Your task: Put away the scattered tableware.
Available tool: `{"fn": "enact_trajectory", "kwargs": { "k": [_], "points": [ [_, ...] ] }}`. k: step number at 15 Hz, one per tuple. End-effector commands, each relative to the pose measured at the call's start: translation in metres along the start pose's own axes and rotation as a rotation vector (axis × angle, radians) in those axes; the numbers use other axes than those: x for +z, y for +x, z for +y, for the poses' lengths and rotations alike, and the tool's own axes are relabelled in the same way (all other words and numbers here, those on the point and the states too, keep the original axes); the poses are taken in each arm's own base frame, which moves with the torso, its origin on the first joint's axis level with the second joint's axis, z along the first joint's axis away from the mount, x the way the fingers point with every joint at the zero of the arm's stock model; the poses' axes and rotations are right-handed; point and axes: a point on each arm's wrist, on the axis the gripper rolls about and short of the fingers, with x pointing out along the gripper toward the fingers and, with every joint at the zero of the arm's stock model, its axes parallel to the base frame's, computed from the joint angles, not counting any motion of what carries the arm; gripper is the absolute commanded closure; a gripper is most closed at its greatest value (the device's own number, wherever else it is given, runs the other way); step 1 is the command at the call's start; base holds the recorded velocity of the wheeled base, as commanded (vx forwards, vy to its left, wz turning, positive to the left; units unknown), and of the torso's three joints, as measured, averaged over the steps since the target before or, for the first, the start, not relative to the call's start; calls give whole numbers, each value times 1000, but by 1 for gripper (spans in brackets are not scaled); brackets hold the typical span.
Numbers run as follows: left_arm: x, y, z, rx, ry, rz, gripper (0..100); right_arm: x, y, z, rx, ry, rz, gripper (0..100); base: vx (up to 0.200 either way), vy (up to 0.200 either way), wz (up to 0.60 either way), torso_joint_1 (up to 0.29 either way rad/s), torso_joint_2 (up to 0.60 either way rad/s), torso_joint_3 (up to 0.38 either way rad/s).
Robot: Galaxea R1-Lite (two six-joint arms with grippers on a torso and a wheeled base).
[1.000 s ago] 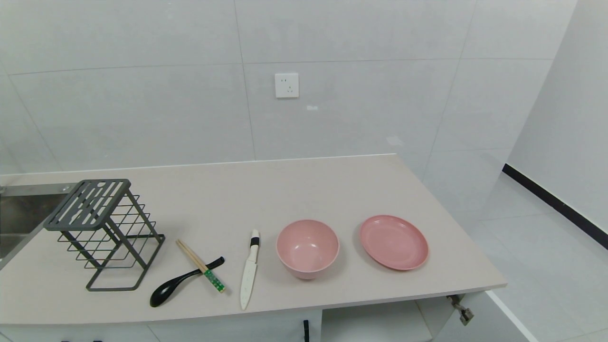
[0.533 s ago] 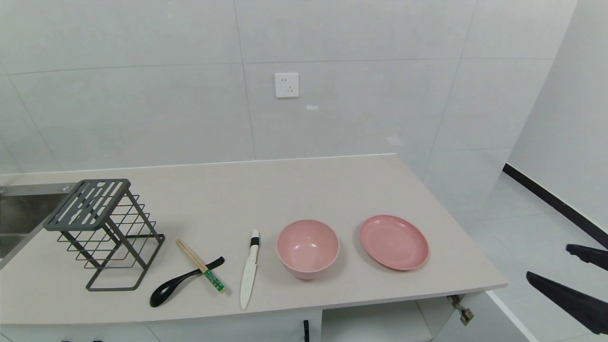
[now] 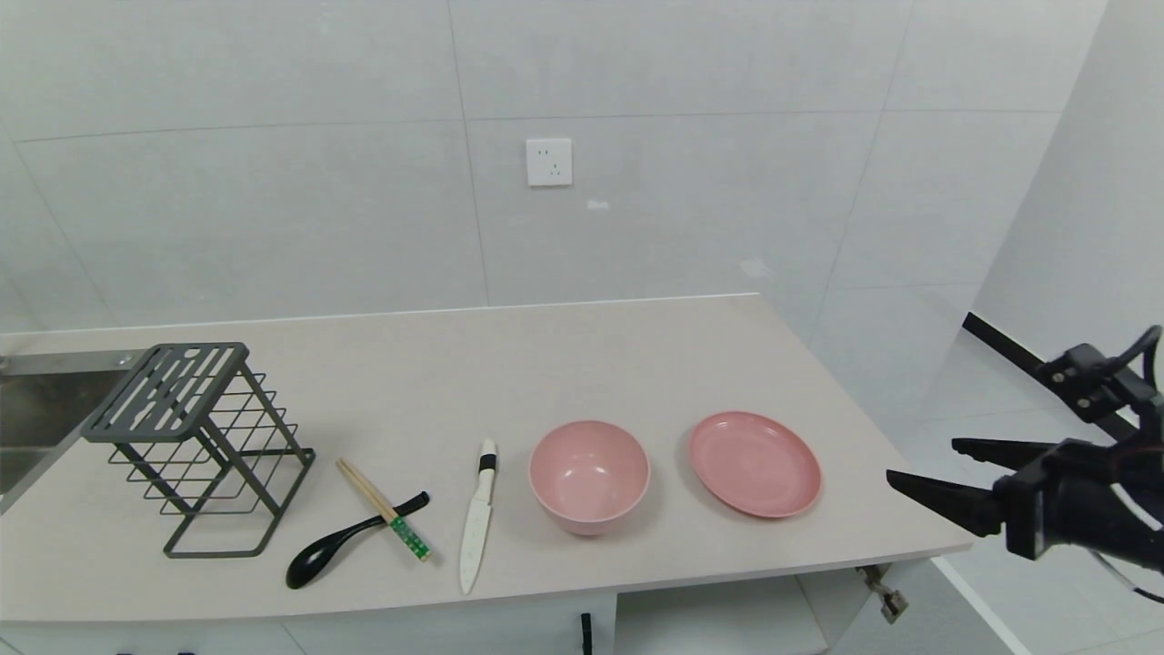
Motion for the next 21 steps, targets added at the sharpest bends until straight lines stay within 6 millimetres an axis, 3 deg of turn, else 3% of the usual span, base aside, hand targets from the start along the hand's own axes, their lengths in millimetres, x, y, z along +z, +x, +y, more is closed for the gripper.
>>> {"fn": "enact_trajectory", "kwargs": {
  "k": [1, 2, 7, 16, 21],
  "points": [
    [0, 0, 0, 0, 7, 0, 0, -18, 39, -14, 10, 36, 96, 0, 0, 0, 0, 0, 0, 0],
    [0, 0, 0, 2, 12, 1, 0, -24, 56, -21, 8, 30, 82, 0, 0, 0, 0, 0, 0, 0],
    [0, 0, 0, 18, 15, -1, 0, -37, 103, -36, -7, 25, 83, 0, 0, 0, 0, 0, 0, 0],
    [0, 0, 0, 18, 13, -1, 0, -48, 145, -56, -22, 39, 105, 0, 0, 0, 0, 0, 0, 0],
    [0, 0, 0, 18, 13, -1, 0, -52, 189, -74, -24, 35, 96, 0, 0, 0, 0, 0, 0, 0]
  ]
}}
